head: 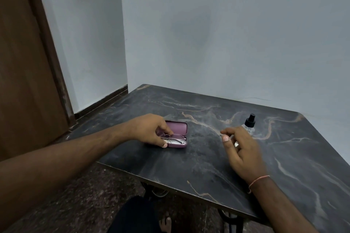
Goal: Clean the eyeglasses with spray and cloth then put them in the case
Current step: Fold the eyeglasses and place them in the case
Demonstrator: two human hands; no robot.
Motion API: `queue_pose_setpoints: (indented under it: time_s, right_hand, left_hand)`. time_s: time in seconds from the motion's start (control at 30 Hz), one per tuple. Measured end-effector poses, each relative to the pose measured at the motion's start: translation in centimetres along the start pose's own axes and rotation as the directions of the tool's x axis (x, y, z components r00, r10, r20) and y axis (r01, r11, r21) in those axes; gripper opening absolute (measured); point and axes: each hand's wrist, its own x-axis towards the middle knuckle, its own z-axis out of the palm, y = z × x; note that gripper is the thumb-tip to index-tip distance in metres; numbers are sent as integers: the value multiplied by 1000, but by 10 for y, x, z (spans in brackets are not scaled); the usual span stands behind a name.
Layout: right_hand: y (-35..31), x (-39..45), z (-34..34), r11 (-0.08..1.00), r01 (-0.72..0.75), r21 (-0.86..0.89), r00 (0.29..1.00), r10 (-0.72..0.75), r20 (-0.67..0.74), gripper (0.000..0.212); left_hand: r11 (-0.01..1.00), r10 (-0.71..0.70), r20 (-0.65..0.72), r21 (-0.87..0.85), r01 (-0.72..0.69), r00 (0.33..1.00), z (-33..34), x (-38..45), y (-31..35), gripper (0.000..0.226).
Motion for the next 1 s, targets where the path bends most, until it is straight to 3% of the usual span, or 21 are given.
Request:
queue_pose_setpoints:
  time_s: [0.2, 0.4, 0.53, 0.67, 0.8, 0.9, 1.0]
  right_hand:
    - [-1, 0, -2, 998, -65, -11, 997, 65, 33, 24]
    - [-1, 0, 0, 993, -107, -48, 992, 110, 67, 29]
    - [-4, 1, -1, 988, -143, -60, 987, 146, 63, 22]
    - [-6, 1, -3, 983, -164, -79, 980, 172, 102, 28]
    - [-6, 2, -3, 984, -156, -85, 978, 166, 123, 32]
    - [-6, 1, -4, 985, -162, -62, 975, 169, 144, 42]
    - [-5, -1, -8, 981, -192, -39, 967, 196, 165, 64]
  left_hand:
    - [991, 133, -74, -19, -135, 988, 20, 16, 44, 55]
    - [983, 171, -116, -53, -178, 979, 36, 36, 75, 56]
    - [984, 152, -153, -69, -164, 977, 44, 42, 76, 60]
    - [981, 103, -218, -137, -135, 971, 52, 39, 66, 75]
    - [946, 44, -333, -289, -146, 942, 58, 26, 50, 69]
    - [934, -34, -415, -336, -118, 909, 63, 17, 34, 72]
    - [913, -143, -344, -407, -11, 928, 68, 11, 20, 90]
